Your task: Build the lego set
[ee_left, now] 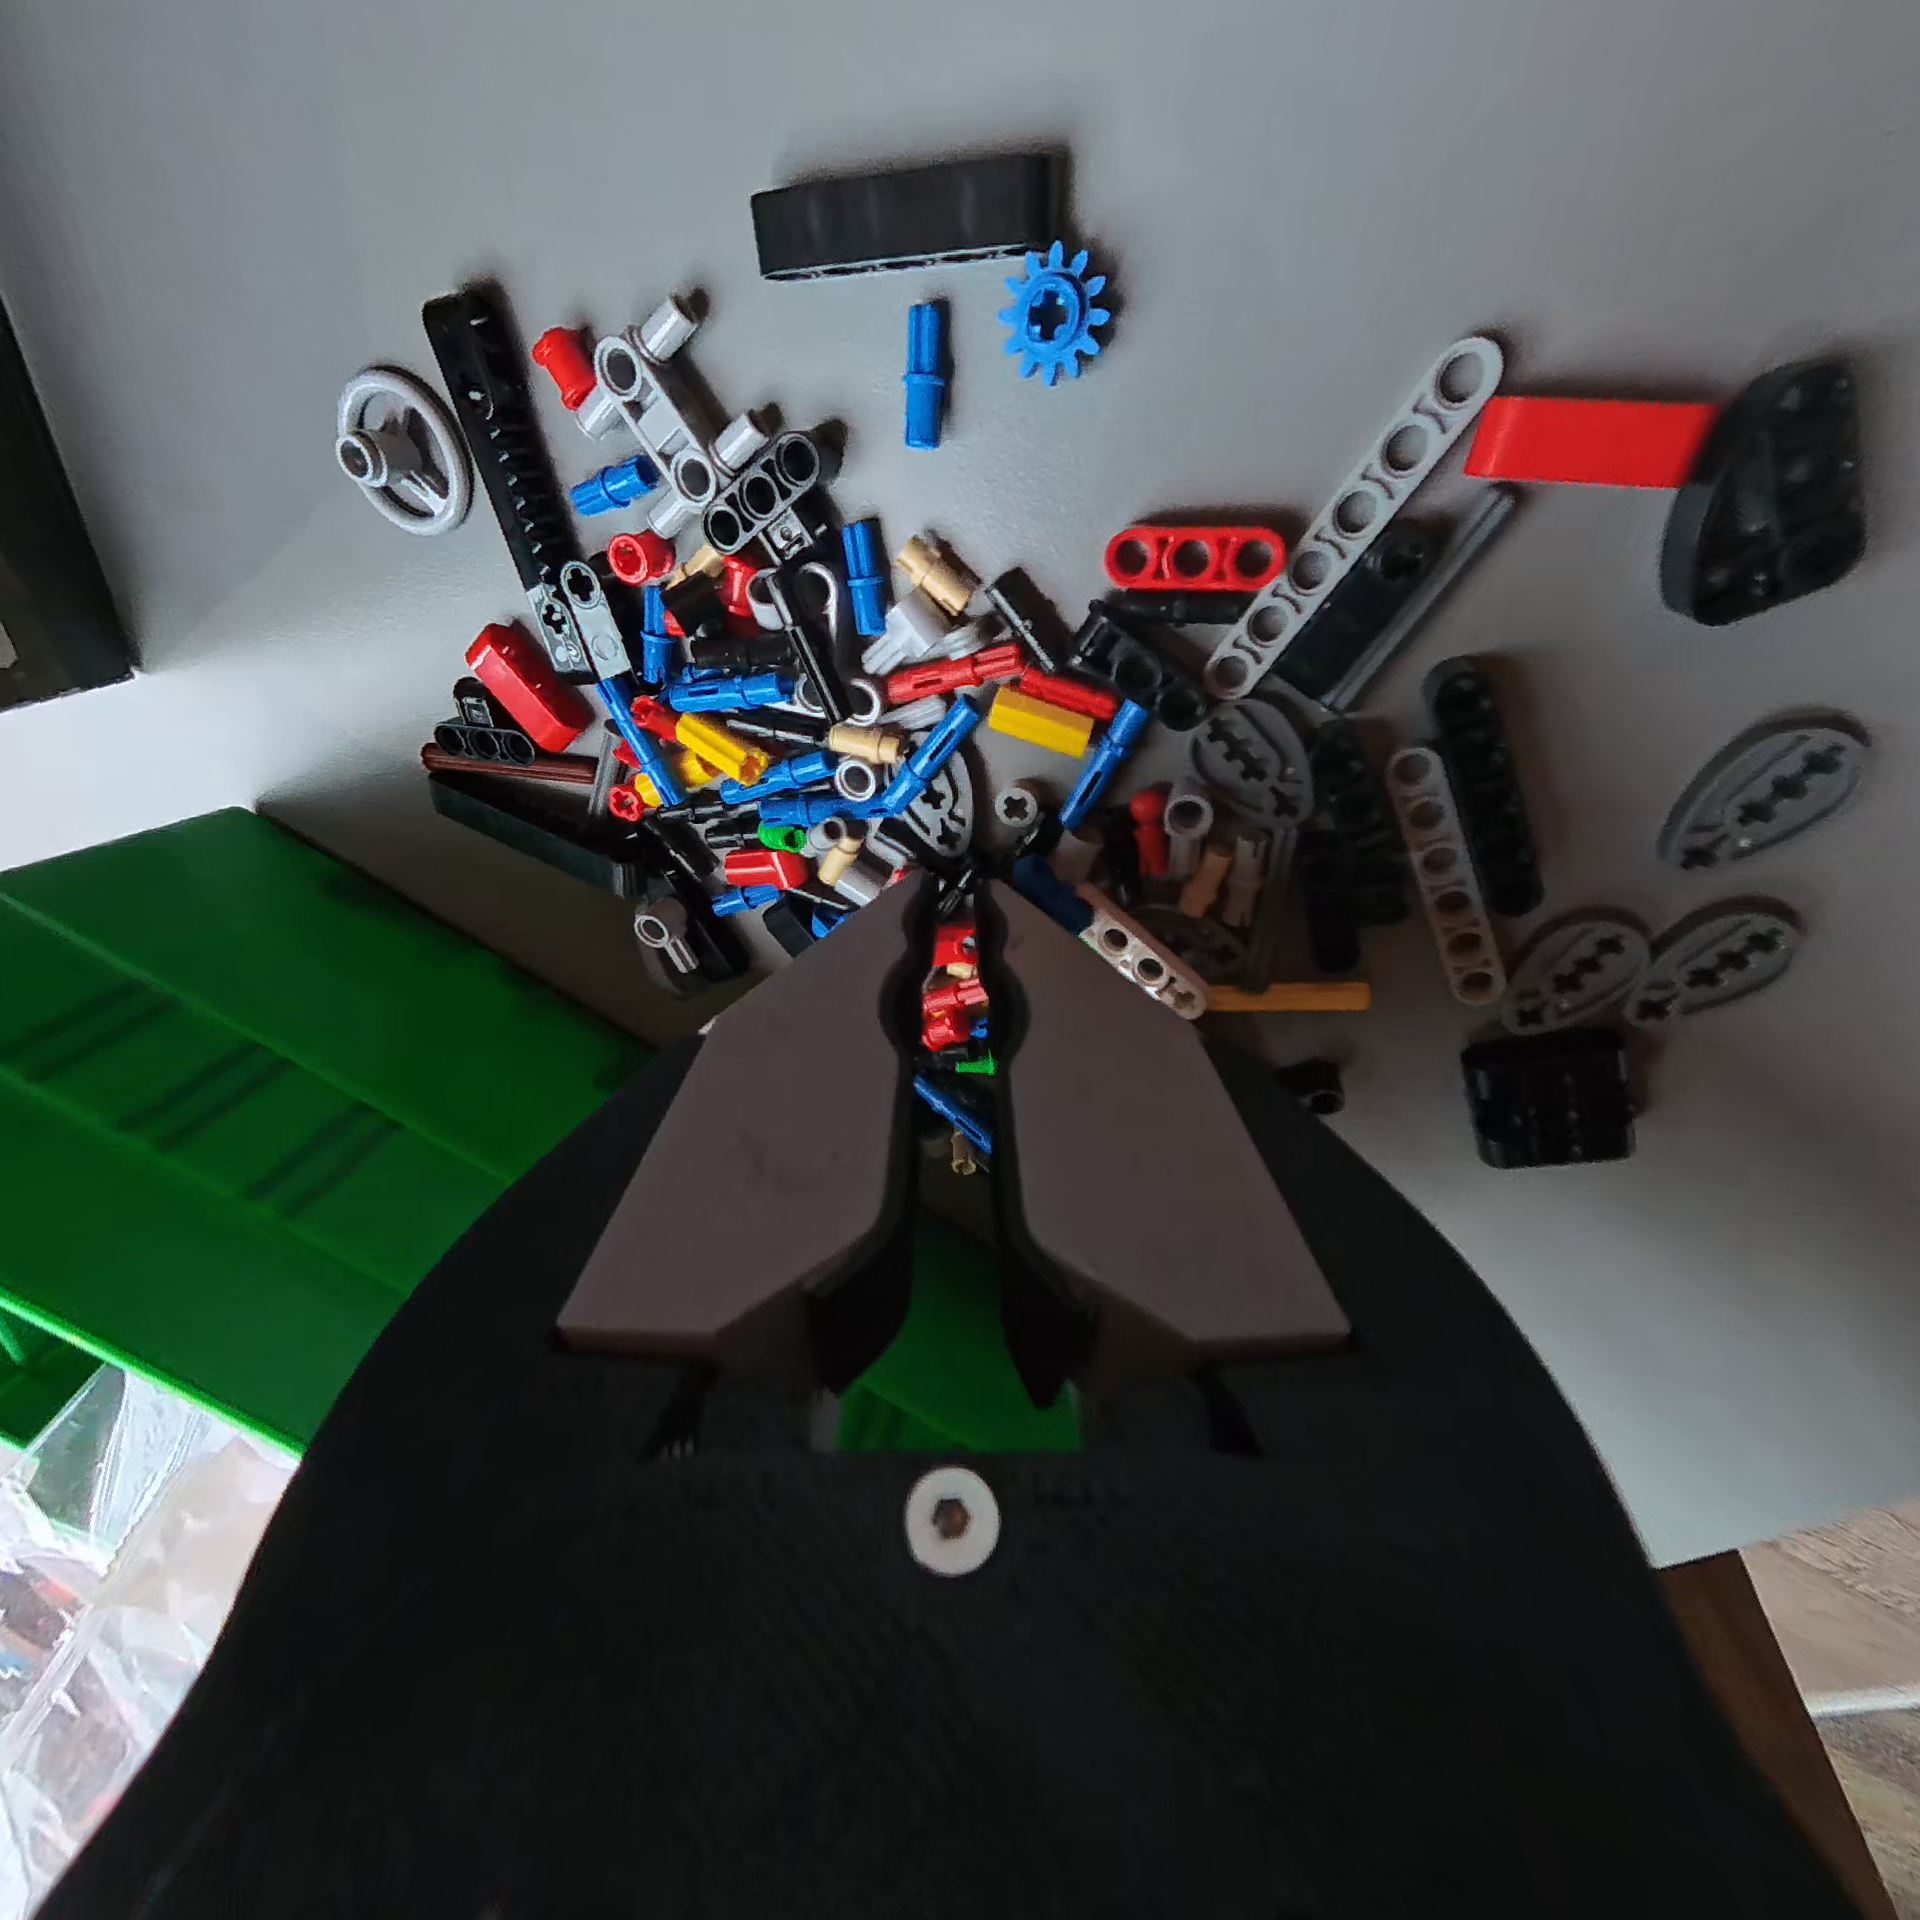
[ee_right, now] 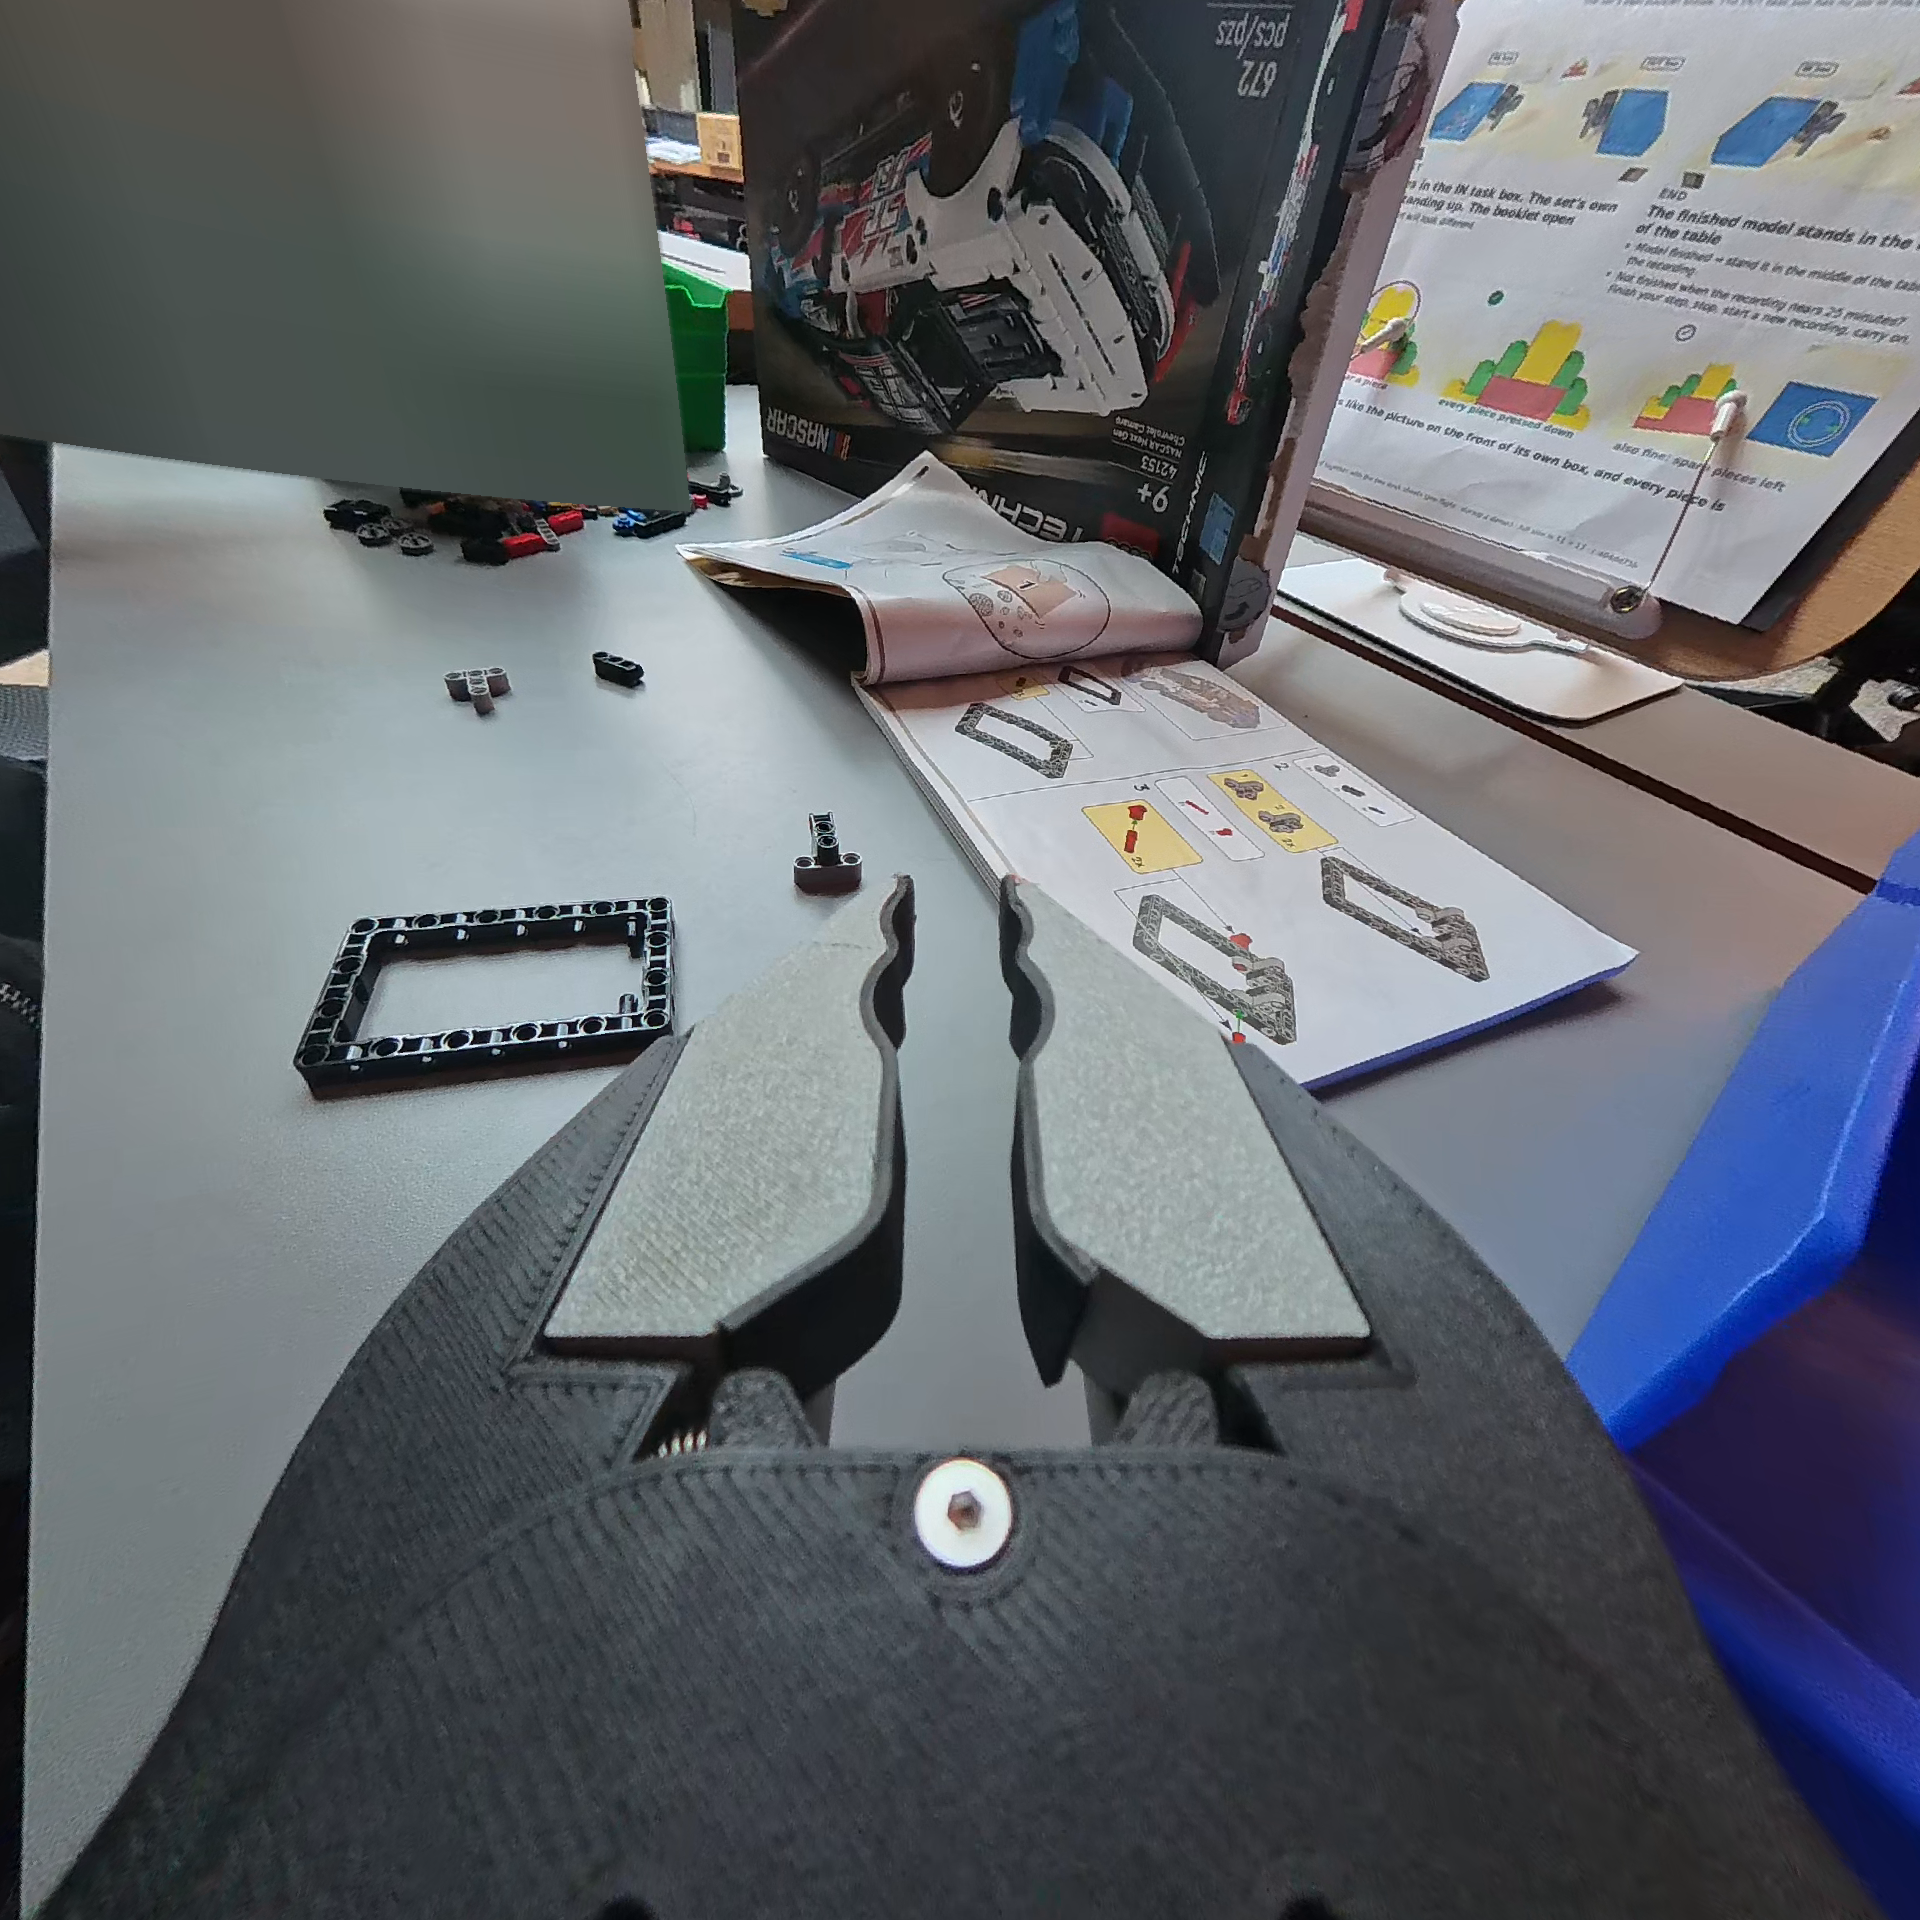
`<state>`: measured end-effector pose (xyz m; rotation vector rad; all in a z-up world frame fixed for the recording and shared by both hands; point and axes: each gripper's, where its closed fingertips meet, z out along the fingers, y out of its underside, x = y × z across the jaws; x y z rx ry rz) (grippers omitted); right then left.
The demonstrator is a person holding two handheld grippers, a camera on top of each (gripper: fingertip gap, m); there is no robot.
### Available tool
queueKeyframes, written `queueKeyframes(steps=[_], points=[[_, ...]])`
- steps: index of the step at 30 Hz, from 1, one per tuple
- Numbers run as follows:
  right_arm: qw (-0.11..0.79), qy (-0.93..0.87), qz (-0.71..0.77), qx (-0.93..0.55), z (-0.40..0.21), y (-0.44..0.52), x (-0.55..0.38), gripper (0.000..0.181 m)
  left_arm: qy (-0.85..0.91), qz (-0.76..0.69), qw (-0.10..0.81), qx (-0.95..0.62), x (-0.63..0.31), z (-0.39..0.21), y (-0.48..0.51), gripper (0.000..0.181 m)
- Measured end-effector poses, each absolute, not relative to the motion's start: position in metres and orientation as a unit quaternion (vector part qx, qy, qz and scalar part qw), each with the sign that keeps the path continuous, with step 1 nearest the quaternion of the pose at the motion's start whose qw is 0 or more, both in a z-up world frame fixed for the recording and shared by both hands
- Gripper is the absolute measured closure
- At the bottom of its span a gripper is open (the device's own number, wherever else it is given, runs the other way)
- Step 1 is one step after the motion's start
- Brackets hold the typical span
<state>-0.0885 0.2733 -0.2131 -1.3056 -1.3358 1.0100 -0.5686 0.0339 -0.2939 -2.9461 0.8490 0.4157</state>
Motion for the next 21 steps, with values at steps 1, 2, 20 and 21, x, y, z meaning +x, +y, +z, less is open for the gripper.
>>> queueKeyframes(steps=[1, 2, 20, 21], points=[[0.487, -0.549, 0.415, -0.537, -0.213, 0.2733, -0.0886, 0.169, 0.276, 0.133, 0.023, -0.952, -0.5685, -0.294, 0.0338, 0.177], [0.487, -0.549, 0.415, -0.537, -0.213, 0.2733, -0.0885, 0.169, 0.278, 0.131, 0.022, -0.951, -0.5682, -0.294, 0.0335, 0.177], [0.488, -0.55, 0.417, -0.534, -0.212, 0.2722, -0.0883, 0.169, 0.29, 0.145, 0.043, -0.945, -0.5663, -0.2903, 0.0315, 0.178], [0.488, -0.55, 0.417, -0.534, -0.212, 0.2722, -0.0884, 0.169, 0.29, 0.146, 0.044, -0.945, -0.5663, -0.2898, 0.0317, 0.178]])
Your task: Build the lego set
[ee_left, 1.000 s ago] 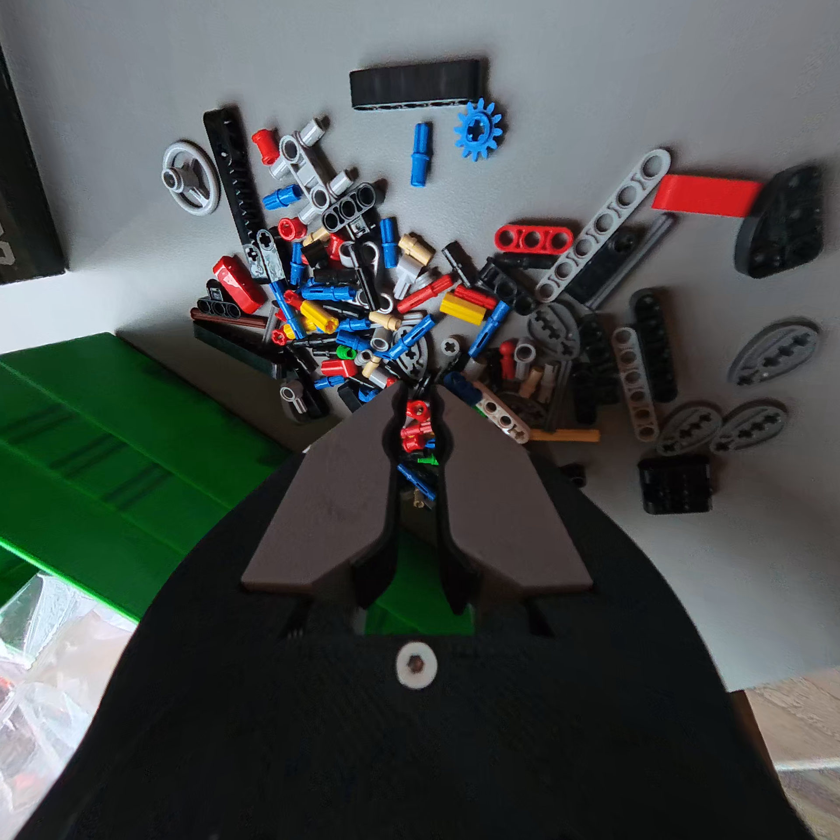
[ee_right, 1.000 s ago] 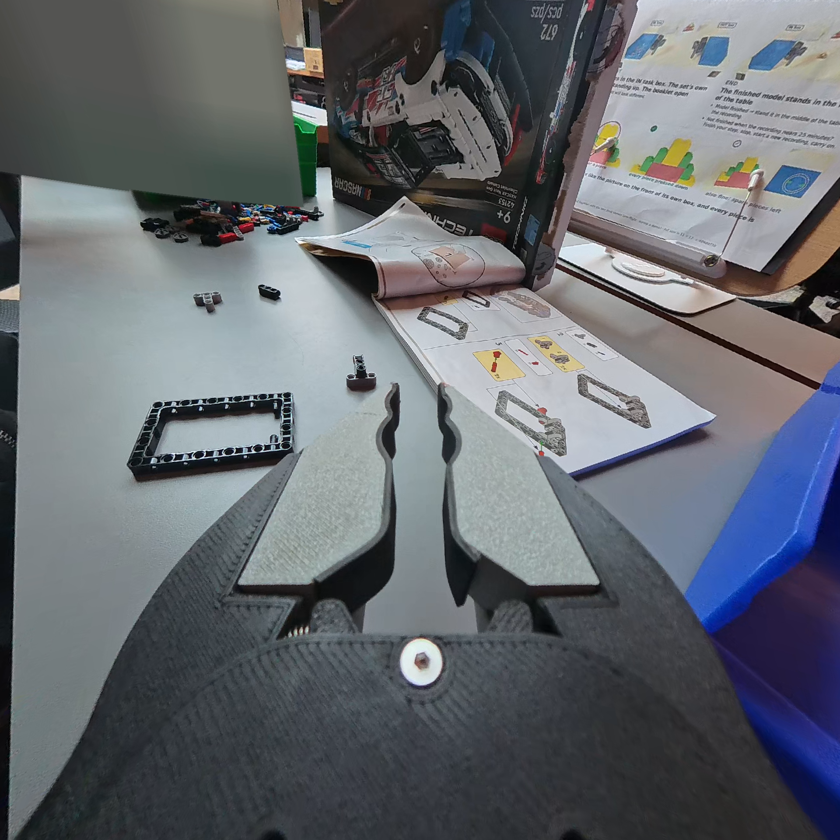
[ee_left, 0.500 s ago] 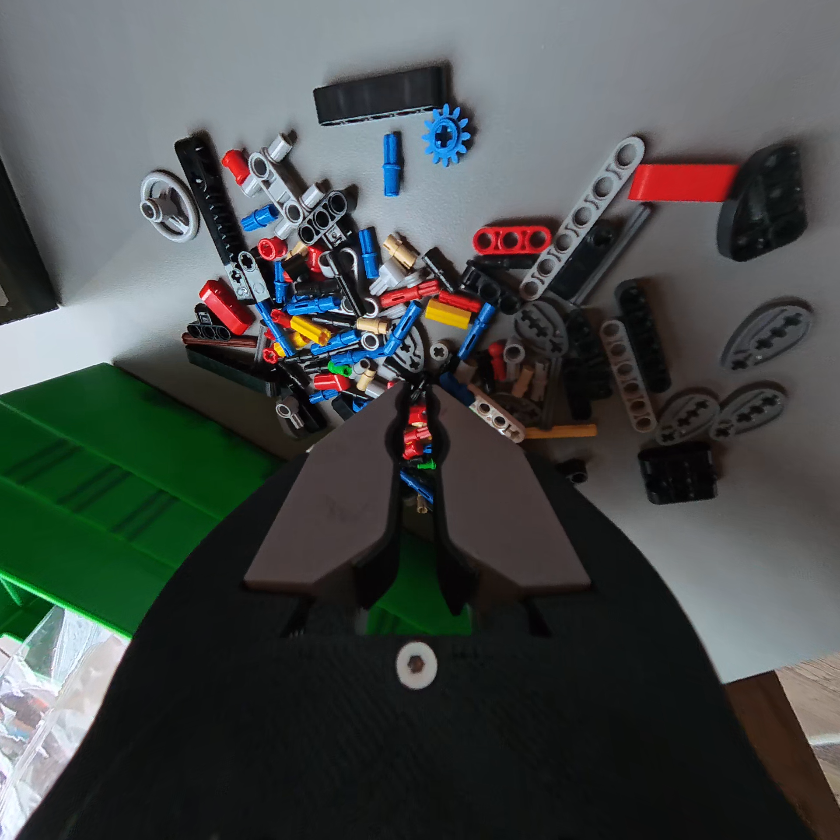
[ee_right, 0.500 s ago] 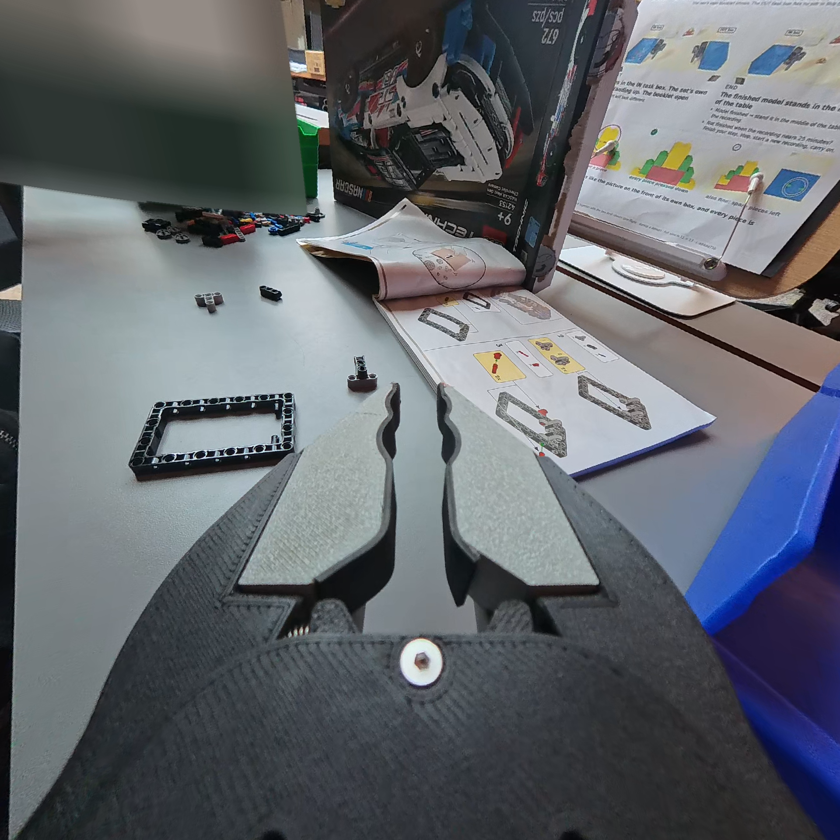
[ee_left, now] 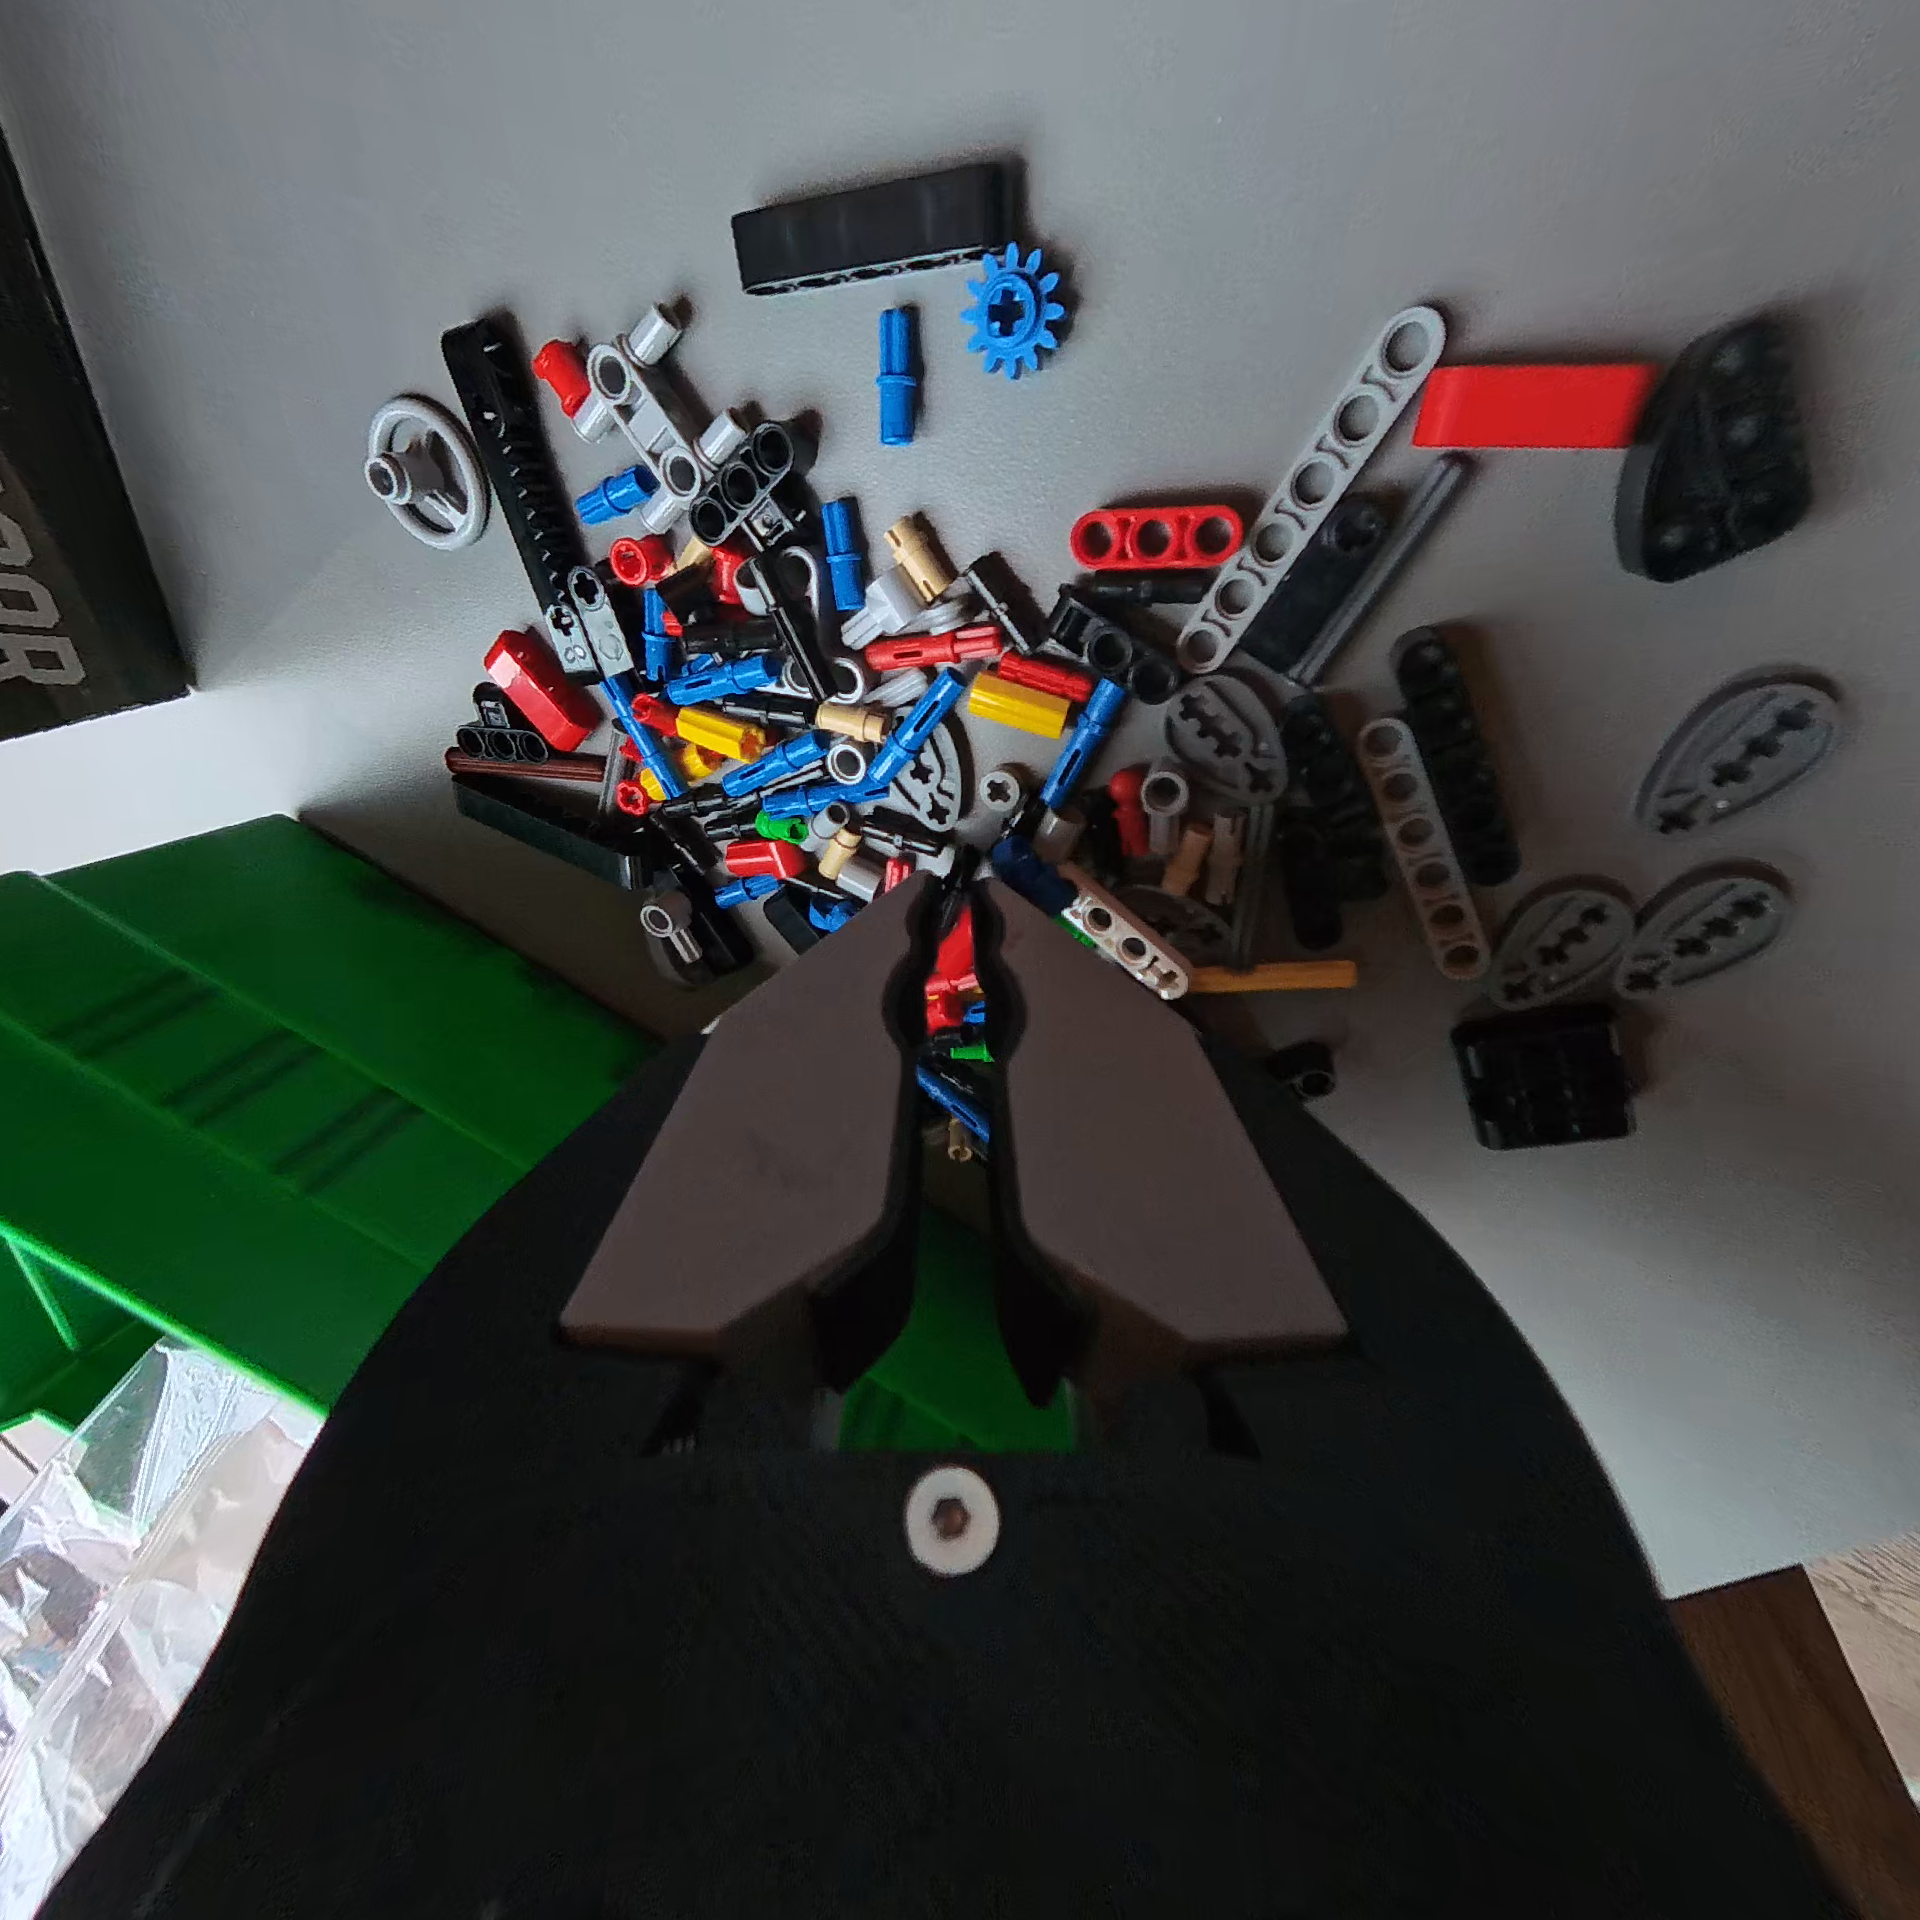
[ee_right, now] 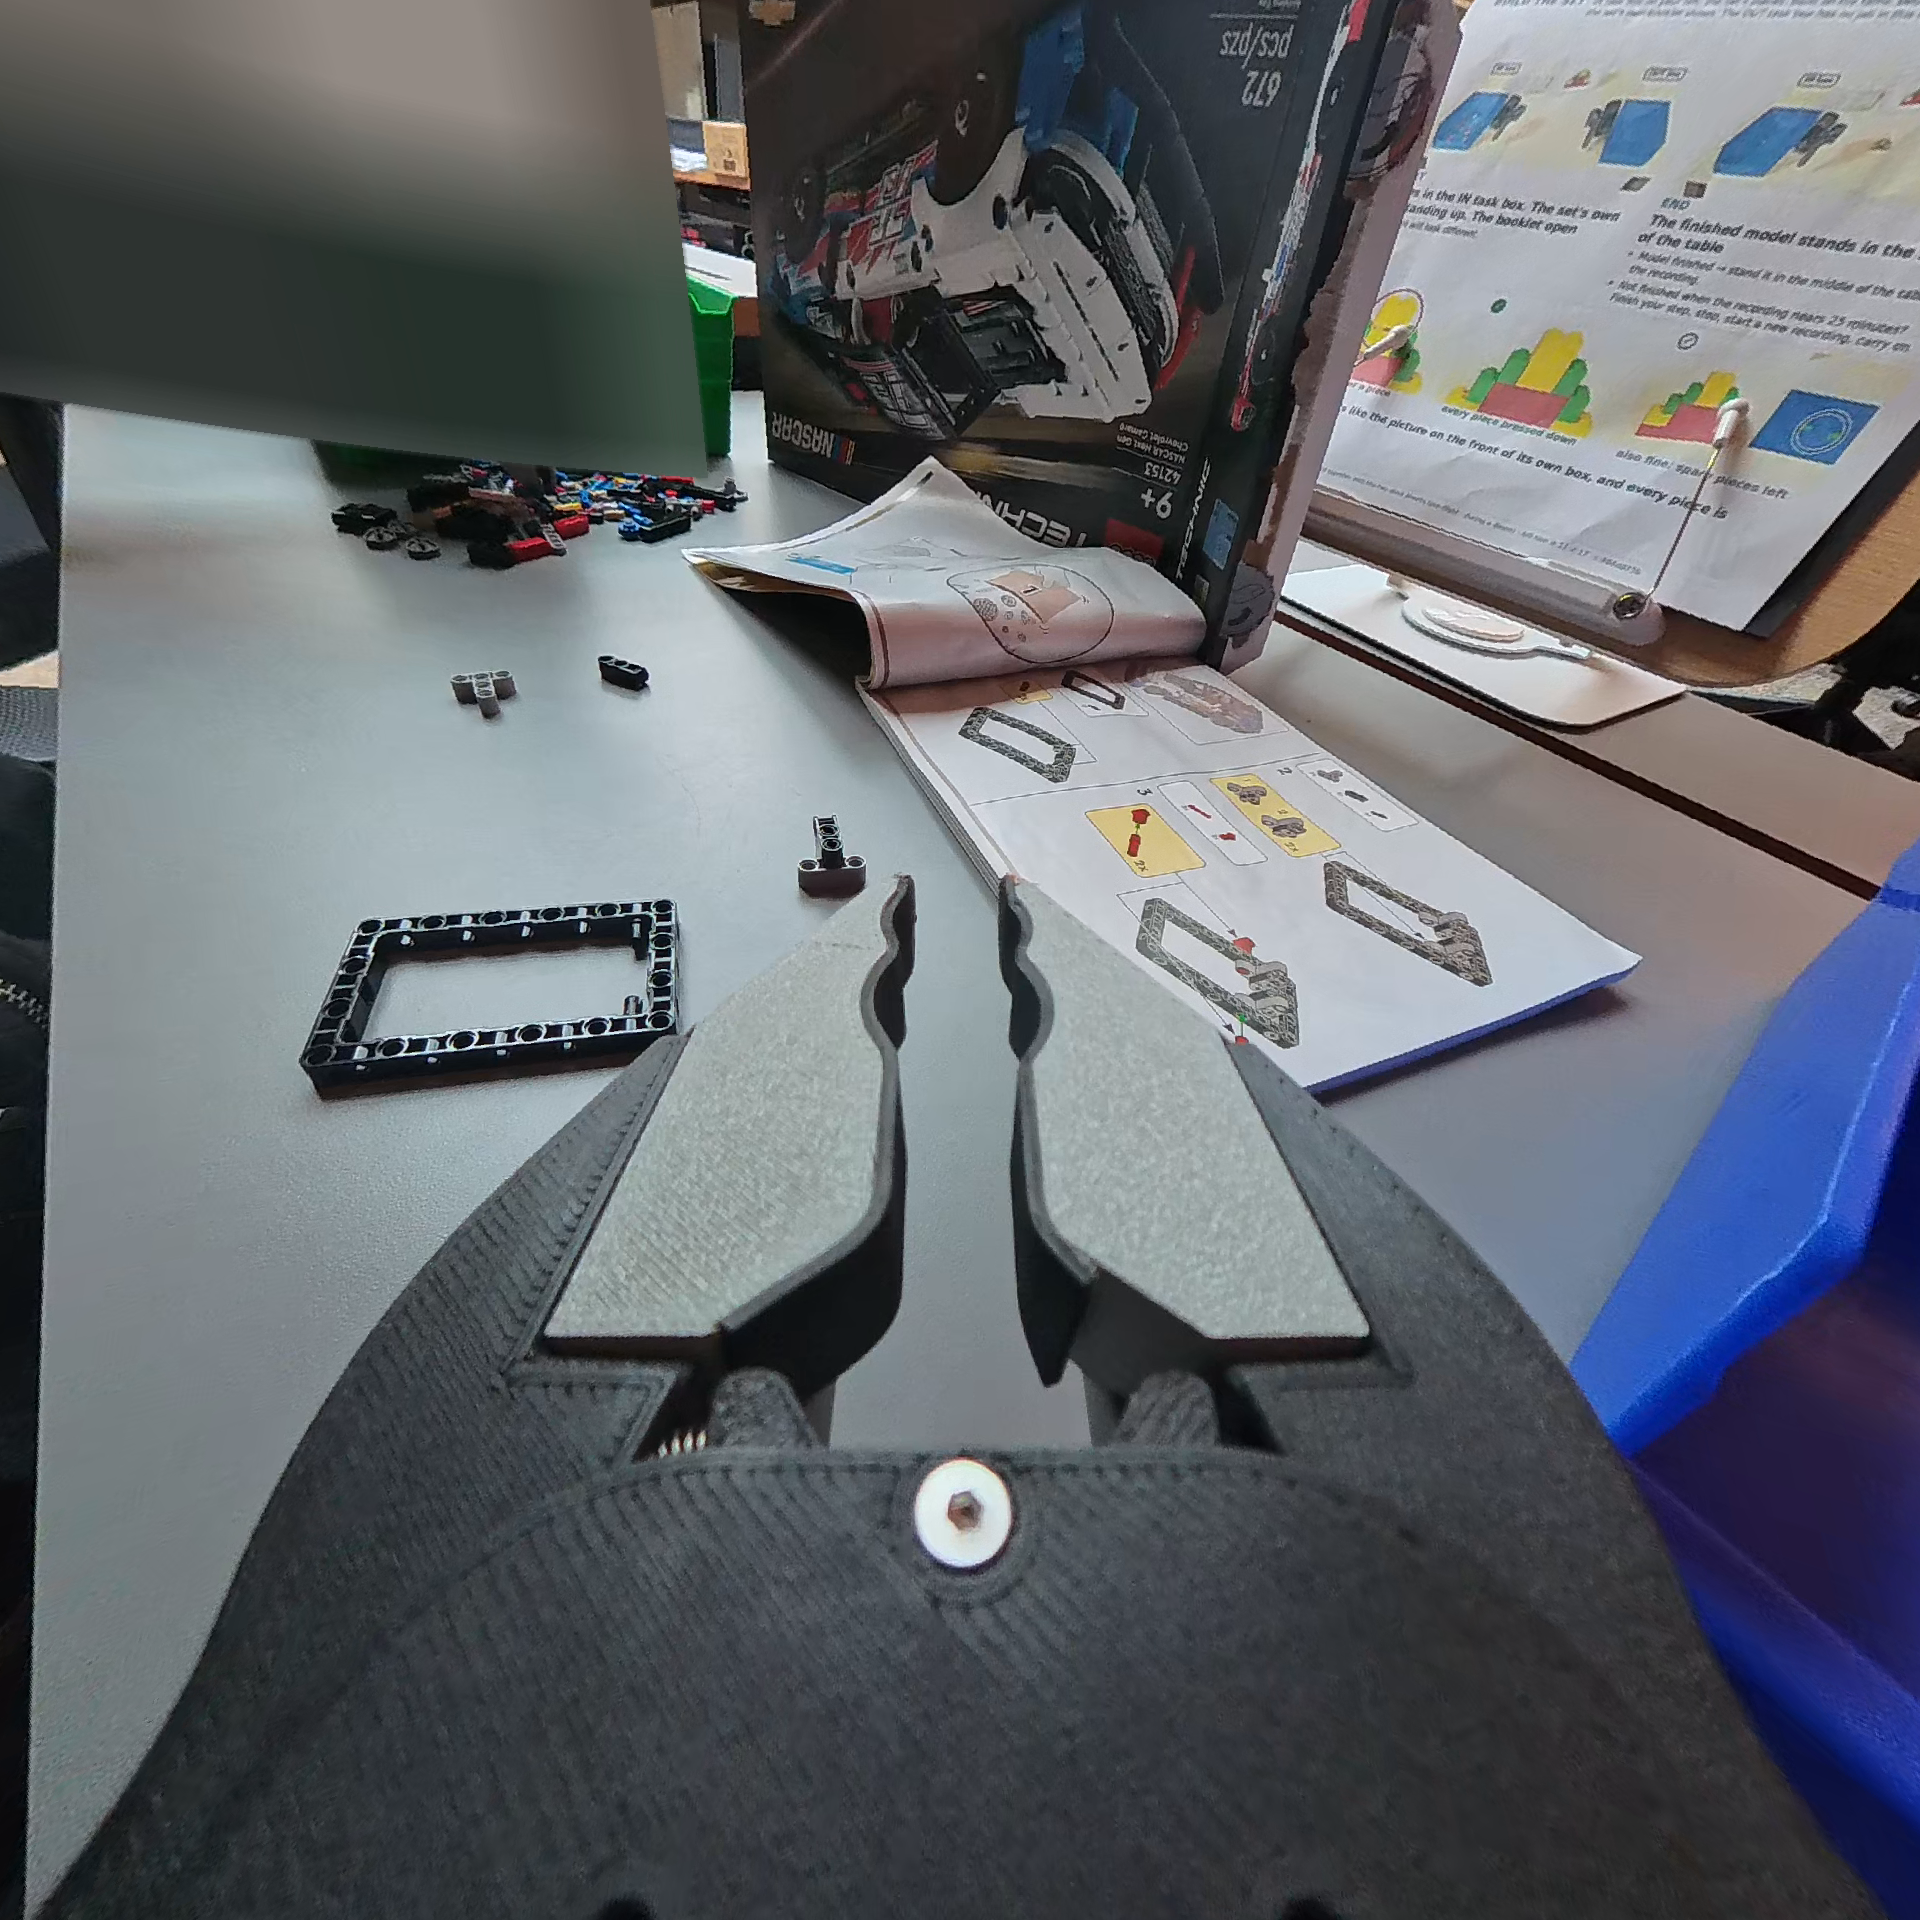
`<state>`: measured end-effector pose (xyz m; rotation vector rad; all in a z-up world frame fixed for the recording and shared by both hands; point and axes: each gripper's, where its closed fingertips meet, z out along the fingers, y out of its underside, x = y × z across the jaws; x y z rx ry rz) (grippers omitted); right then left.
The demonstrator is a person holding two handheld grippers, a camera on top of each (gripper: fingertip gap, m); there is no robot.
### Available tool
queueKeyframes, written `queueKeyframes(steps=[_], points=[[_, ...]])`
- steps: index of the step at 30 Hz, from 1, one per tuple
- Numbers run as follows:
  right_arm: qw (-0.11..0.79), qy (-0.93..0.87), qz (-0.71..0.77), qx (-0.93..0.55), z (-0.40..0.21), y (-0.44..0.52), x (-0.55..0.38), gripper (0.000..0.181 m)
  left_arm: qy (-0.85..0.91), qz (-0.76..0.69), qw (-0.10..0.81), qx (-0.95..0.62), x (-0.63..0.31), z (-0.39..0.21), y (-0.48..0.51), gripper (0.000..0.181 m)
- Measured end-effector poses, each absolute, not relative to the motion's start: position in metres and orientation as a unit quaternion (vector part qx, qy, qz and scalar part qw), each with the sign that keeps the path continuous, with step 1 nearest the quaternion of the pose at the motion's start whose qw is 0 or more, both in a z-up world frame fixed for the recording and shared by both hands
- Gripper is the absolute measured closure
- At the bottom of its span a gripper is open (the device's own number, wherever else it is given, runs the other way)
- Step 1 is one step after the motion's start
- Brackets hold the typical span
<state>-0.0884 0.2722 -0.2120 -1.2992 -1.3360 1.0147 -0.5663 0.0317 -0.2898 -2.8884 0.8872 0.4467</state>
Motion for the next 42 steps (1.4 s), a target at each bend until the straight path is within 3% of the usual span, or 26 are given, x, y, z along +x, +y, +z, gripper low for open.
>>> queueKeyframes(steps=[18, 42], points=[[0.487, -0.555, 0.418, -0.528, -0.212, 0.268, -0.089, 0.169, 0.315, 0.157, 0.091, -0.931, -0.535, -0.252, 0.048, 0.178], [0.483, -0.573, 0.421, -0.51, -0.212, 0.258, -0.091, 0.168, 0.487, 0.008, 0.249, -0.837, -0.3, -0.252, 0.167, 0.179]])
